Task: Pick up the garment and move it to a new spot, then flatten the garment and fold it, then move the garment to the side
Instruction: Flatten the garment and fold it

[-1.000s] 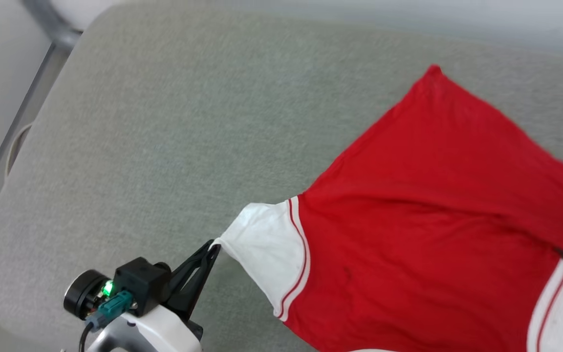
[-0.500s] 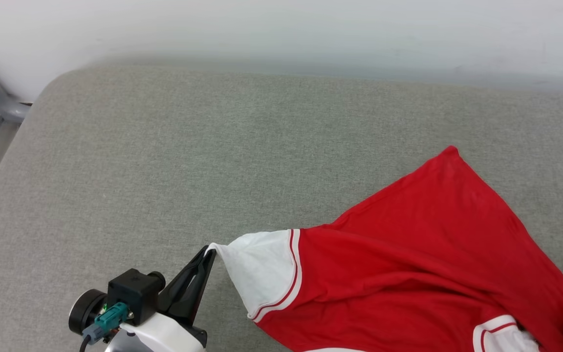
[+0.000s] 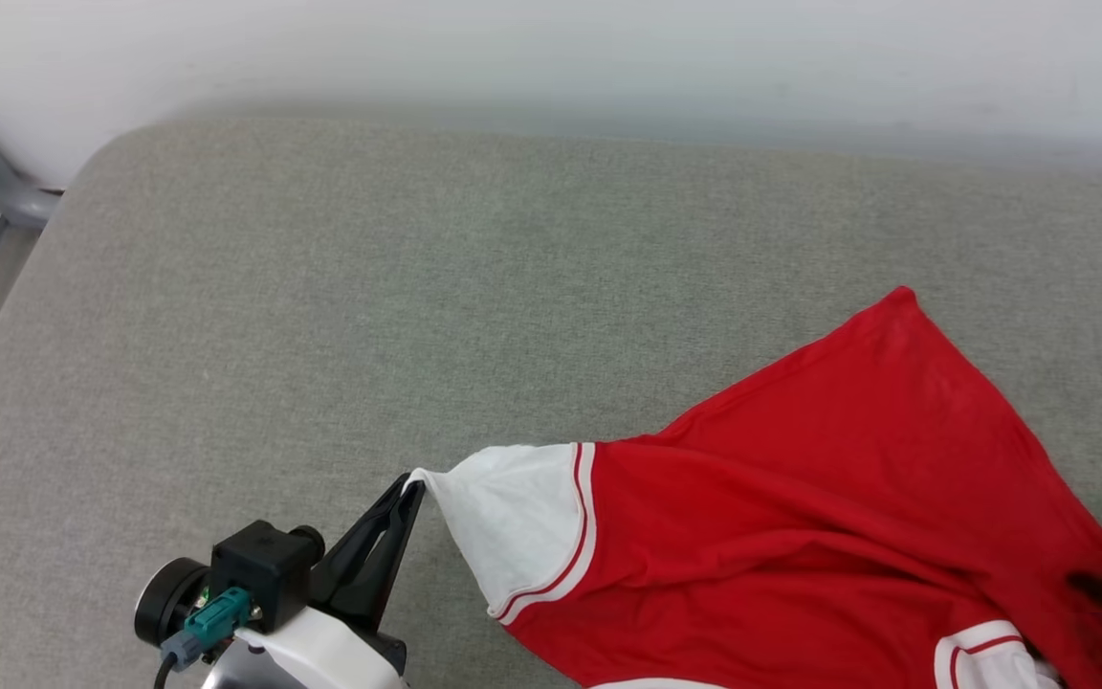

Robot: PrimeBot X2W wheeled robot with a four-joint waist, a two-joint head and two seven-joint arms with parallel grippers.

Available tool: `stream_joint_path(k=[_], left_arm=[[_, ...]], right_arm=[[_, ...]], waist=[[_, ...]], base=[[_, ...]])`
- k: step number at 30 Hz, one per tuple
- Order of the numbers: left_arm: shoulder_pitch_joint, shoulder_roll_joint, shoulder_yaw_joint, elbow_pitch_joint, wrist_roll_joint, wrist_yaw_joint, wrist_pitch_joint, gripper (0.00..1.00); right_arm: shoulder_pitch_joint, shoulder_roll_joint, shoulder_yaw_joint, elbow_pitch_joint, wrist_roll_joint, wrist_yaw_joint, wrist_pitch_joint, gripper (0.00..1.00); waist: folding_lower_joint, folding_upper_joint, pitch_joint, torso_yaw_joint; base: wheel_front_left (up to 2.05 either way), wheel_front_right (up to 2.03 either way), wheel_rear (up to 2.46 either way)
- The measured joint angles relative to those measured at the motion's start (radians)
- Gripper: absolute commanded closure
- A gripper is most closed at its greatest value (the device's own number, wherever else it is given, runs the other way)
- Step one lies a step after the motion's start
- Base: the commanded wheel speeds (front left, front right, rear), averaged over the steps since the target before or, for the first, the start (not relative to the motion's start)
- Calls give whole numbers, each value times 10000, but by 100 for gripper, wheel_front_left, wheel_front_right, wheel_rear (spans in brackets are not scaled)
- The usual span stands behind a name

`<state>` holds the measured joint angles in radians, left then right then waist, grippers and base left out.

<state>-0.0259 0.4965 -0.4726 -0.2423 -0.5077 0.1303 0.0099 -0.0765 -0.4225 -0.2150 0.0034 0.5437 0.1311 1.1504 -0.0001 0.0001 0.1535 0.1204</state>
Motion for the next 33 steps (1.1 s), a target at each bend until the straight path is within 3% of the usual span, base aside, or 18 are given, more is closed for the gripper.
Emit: stream_joint_path(k=[9,22,33], left_arm=[[-422,-46,-165,-213,159,-150,-23,100],[-1154,-483,-591,176,282,-514,-362,100],[-1684,-669,-750,311,366,-692,-571,100]], right_arm=[[-2234,-351,625,-963,-150,0,863,0],[-4635,-121,784,851,-1724,0,984,0],[-5455,-374,872,2031,-2518,0,713,0]], waist=[[1,0,722,449],[2,0,2065,1815],[2,0,2946,2638]], base=[[0,0,0],[0,0,0],[0,0,0]])
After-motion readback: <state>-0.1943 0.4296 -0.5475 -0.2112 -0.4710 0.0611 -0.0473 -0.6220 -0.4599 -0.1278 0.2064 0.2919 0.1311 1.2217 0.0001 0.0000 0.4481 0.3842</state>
